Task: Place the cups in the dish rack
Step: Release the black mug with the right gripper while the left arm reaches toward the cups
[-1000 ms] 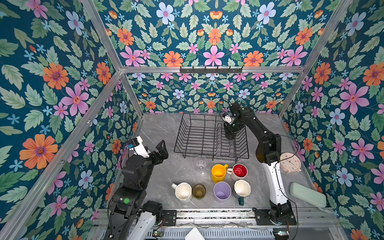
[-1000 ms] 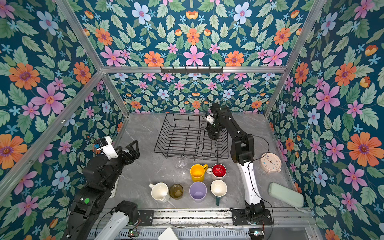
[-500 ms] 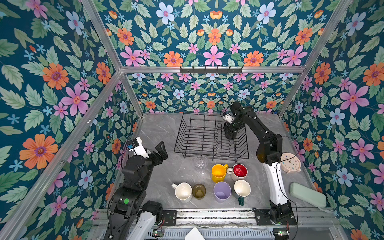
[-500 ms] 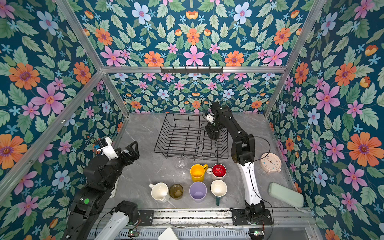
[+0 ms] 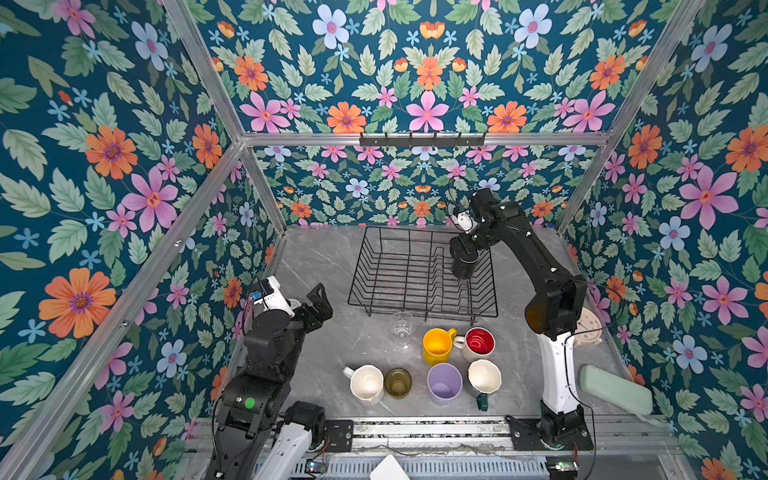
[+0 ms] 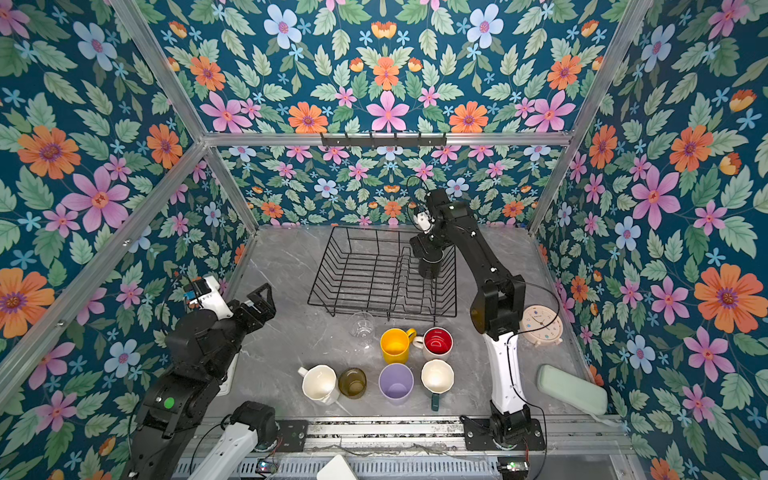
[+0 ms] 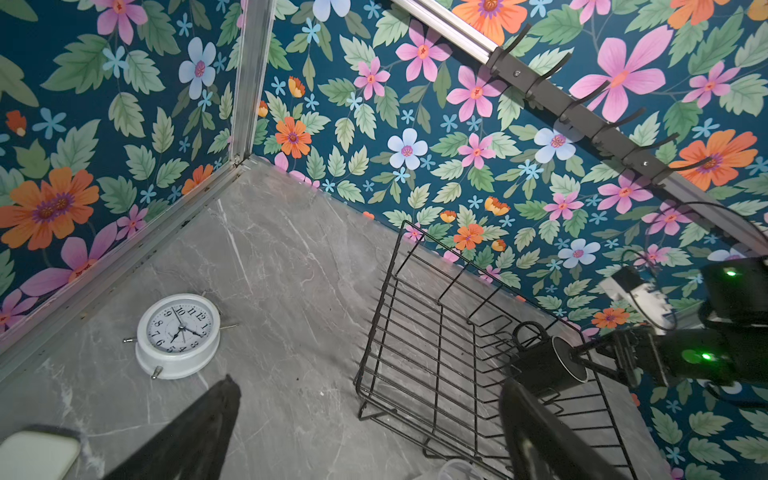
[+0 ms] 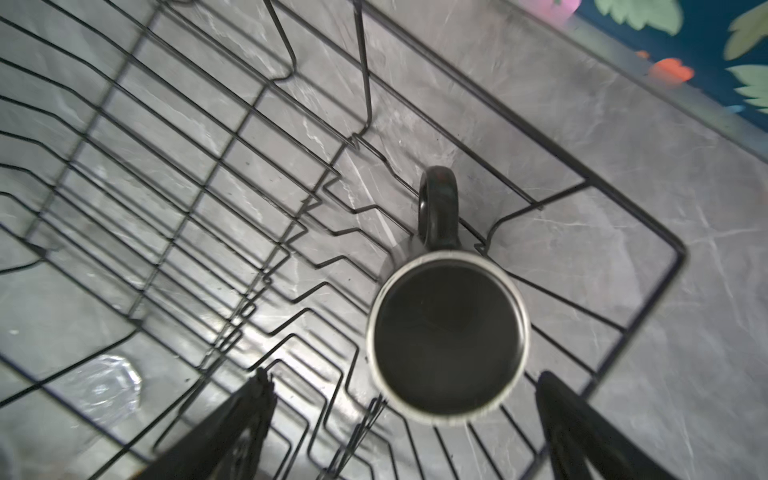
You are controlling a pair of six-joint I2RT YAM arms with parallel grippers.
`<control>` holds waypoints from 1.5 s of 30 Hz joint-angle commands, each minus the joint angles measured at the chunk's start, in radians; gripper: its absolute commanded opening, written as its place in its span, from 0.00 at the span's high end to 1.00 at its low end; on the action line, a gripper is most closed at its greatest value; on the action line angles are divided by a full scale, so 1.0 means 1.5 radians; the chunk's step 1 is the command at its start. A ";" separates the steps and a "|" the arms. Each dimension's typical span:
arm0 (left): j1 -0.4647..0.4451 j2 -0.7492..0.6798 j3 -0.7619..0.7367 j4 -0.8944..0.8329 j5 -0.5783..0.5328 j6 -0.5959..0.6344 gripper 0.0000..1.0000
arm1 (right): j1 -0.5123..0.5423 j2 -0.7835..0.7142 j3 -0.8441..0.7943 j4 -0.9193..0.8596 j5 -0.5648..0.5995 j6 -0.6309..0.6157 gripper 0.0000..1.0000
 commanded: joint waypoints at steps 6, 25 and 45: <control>0.000 0.026 0.030 -0.119 0.042 -0.041 0.01 | 0.009 -0.181 -0.217 0.136 0.017 0.111 0.02; -0.021 0.158 0.056 -0.228 0.351 0.111 0.21 | 0.025 -0.486 -0.545 0.223 -0.004 0.174 0.02; -0.184 0.196 0.070 -0.264 0.246 0.155 0.31 | 0.044 -0.502 -0.538 0.214 -0.015 0.177 0.02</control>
